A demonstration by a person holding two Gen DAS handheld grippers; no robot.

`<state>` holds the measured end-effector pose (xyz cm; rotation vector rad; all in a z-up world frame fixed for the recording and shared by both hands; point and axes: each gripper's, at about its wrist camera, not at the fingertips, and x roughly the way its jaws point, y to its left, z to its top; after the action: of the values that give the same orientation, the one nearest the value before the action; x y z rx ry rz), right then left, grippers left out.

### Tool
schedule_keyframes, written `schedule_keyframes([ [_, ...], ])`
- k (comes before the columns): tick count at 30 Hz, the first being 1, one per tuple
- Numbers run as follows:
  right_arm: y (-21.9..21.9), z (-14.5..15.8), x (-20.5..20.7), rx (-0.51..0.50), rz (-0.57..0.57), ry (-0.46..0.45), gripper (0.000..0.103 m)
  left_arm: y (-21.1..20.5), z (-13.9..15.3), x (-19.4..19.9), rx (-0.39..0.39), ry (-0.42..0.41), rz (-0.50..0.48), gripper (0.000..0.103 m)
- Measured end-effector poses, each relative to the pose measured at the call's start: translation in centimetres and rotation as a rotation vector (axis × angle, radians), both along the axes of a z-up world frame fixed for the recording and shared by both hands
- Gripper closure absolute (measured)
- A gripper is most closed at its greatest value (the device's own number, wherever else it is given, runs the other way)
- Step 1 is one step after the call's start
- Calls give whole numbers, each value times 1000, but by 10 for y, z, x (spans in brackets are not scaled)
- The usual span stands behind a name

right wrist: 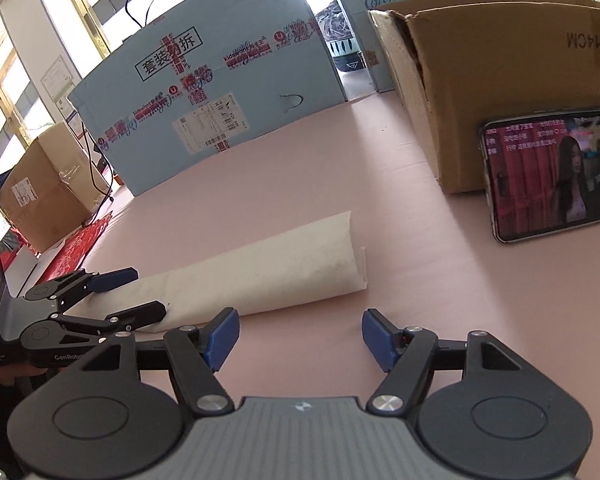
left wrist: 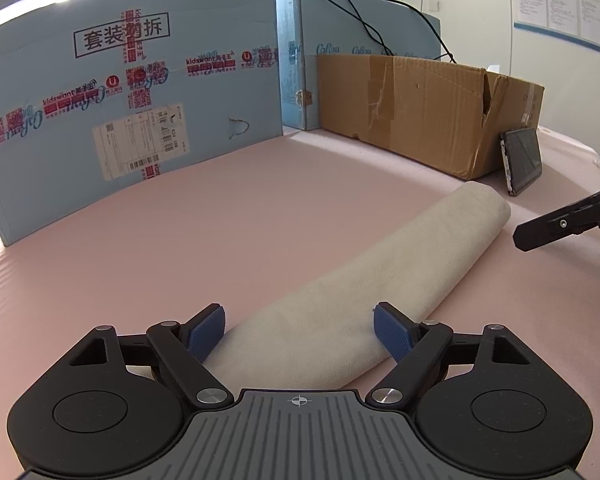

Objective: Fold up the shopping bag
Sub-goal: 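Grasp the strip's end with the right tool and lift it toward the left tool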

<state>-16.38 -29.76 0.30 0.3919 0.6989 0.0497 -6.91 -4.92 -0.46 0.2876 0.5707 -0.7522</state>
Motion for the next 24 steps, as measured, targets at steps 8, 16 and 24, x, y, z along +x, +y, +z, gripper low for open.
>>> schedule_keyframes([
  [8, 4, -25, 28, 392, 55, -56, 36, 1, -1, 3, -12, 20, 3, 18],
  [16, 54, -25, 44, 54, -12, -122, 71, 1, -1, 2, -12, 16, 6, 18],
  [24, 79, -24, 46, -162, -4, -122, 79, -4, 8, -22, -12, -140, -49, 49],
])
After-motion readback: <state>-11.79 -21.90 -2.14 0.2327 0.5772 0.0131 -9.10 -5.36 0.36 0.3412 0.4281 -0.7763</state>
